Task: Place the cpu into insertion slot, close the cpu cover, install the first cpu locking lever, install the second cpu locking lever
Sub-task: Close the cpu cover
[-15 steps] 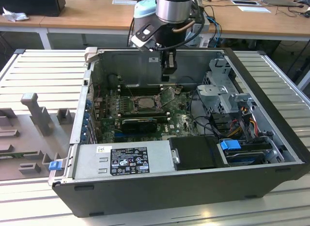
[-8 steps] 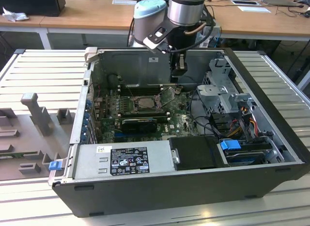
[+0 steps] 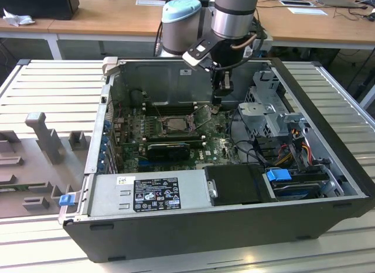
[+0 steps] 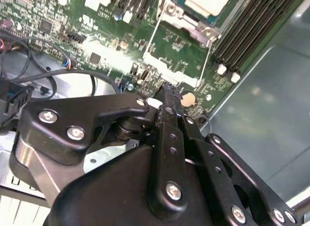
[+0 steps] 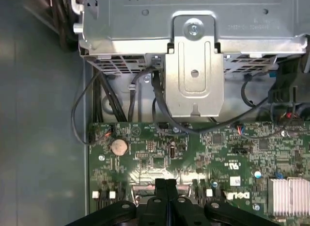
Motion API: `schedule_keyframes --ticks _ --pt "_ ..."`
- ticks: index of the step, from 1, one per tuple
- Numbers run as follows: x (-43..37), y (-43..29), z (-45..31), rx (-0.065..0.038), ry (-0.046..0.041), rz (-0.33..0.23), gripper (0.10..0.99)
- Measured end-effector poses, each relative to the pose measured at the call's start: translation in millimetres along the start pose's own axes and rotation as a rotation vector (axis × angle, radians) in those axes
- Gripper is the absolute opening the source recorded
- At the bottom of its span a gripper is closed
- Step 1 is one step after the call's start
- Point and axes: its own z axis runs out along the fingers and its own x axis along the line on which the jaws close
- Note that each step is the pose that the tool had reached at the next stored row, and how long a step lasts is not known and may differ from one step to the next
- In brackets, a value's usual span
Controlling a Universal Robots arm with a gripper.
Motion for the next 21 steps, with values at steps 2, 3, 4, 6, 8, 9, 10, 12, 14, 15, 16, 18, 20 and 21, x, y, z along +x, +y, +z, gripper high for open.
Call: schedule_keyframes --ticks 2,3,4,6,8,9,10,12,14,15,16,18,20,21 --pt "0.1 3.7 1.7 0.001 -0.0001 0.000 0.106" --pt "0.2 6.0 3.5 0.002 0.0000 0.000 0.106" --pt "0.3 8.3 6.1 0.003 -0.0001 0.000 0.106" --pt "0.3 10.2 9.8 0.004 -0.0002 0.000 0.106" --pt "0.3 11.9 13.8 0.004 -0.0001 0.000 0.106" --pt "0.3 12.5 16.6 0.005 -0.0001 0.000 0.106" --pt "0.2 12.5 18.5 0.005 -0.0001 0.000 0.106" --pt "0.2 12.4 24.3 0.005 -0.0002 -0.002 0.106" --pt "0.1 12.4 27.9 0.005 -0.0002 -0.004 0.106" --pt "0.1 12.0 29.2 0.005 0.0010 -0.006 0.106" --pt "0.1 11.4 29.8 0.005 0.0010 -0.006 0.106" --pt "0.0 6.4 30.8 0.005 0.0008 -0.008 0.106" --pt "-0.1 4.4 30.8 0.005 0.0010 -0.009 0.106" --pt "0.0 4.0 30.8 0.005 0.0009 -0.009 0.106"
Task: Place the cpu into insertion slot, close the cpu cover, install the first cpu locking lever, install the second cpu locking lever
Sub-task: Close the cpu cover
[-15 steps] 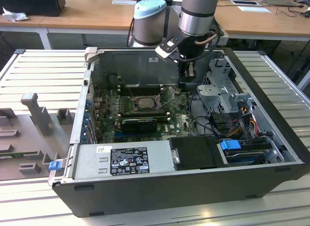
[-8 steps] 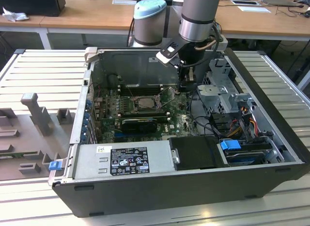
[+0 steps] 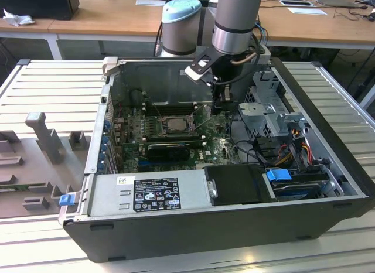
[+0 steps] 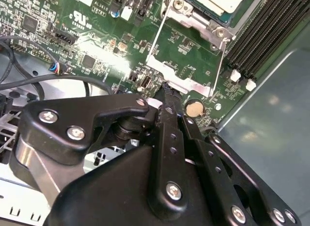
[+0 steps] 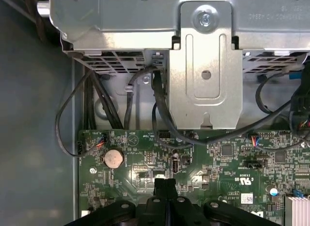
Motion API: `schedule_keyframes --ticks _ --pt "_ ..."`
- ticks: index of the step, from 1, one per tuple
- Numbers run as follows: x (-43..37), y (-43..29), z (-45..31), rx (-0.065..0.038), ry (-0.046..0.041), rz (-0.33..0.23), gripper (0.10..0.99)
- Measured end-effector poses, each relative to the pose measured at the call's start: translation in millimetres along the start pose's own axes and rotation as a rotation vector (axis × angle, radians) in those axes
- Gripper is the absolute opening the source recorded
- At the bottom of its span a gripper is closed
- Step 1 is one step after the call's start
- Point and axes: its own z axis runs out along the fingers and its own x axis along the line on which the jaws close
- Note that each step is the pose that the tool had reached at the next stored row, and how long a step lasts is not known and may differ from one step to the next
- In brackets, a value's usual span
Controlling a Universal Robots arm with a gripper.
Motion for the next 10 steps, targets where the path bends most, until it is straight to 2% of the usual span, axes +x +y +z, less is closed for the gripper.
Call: schedule_keyframes --ticks 10 --pt "0.0 -4.8 0.0 0.000 0.0000 0.000 0.106"
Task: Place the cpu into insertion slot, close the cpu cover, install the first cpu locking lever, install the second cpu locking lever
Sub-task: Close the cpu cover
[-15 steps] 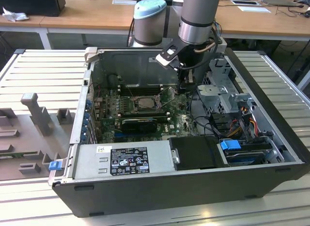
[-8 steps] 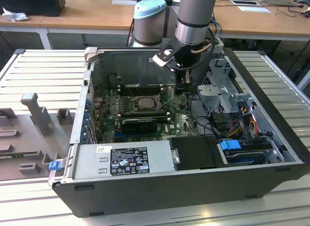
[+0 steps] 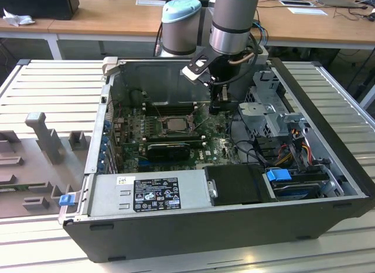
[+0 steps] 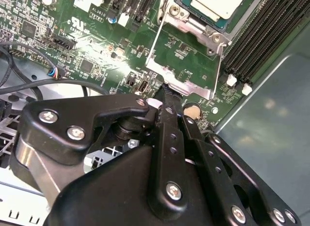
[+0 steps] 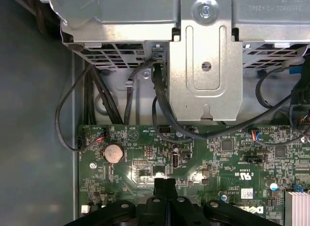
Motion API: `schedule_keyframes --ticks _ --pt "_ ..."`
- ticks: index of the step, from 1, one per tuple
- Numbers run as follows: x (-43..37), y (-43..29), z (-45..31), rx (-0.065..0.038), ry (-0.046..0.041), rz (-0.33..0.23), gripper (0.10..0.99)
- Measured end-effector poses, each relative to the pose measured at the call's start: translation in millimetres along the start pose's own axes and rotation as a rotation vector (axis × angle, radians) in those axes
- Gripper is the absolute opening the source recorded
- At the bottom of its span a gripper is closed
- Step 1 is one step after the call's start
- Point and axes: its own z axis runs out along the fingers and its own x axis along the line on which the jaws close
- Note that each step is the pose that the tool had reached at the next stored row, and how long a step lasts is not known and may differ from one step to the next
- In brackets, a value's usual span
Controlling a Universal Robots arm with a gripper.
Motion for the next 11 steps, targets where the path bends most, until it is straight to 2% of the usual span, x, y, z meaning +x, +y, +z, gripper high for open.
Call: schedule_keyframes --ticks 11 --pt "0.0 -8.7 -0.1 0.000 -0.0001 0.000 0.106"
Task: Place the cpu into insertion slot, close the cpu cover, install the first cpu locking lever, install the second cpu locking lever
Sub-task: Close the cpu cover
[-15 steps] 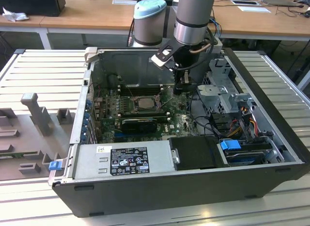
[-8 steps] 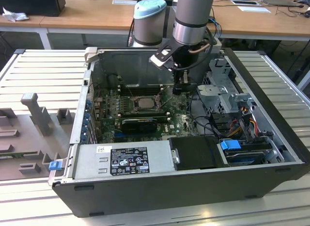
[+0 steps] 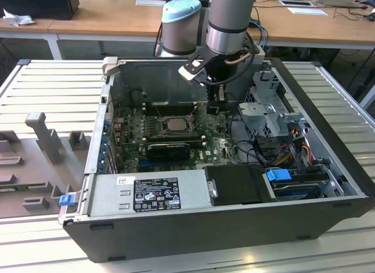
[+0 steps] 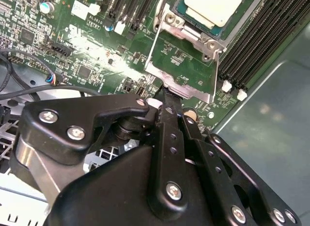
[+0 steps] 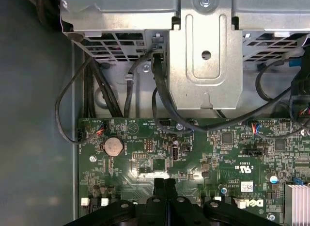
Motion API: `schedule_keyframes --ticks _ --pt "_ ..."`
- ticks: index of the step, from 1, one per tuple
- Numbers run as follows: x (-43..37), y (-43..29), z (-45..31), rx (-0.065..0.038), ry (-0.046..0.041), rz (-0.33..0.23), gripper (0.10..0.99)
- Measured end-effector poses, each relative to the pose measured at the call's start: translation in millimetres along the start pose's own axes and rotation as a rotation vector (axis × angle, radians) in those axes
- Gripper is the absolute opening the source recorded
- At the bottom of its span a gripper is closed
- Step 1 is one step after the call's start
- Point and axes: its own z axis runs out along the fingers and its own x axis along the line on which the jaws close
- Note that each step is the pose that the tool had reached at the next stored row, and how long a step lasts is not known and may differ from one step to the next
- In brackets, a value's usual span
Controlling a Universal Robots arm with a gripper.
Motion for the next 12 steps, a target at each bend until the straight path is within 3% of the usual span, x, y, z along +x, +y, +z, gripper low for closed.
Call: schedule_keyframes --ticks 12 --pt "-0.1 -10.5 0.0 0.000 0.0001 0.000 0.106"
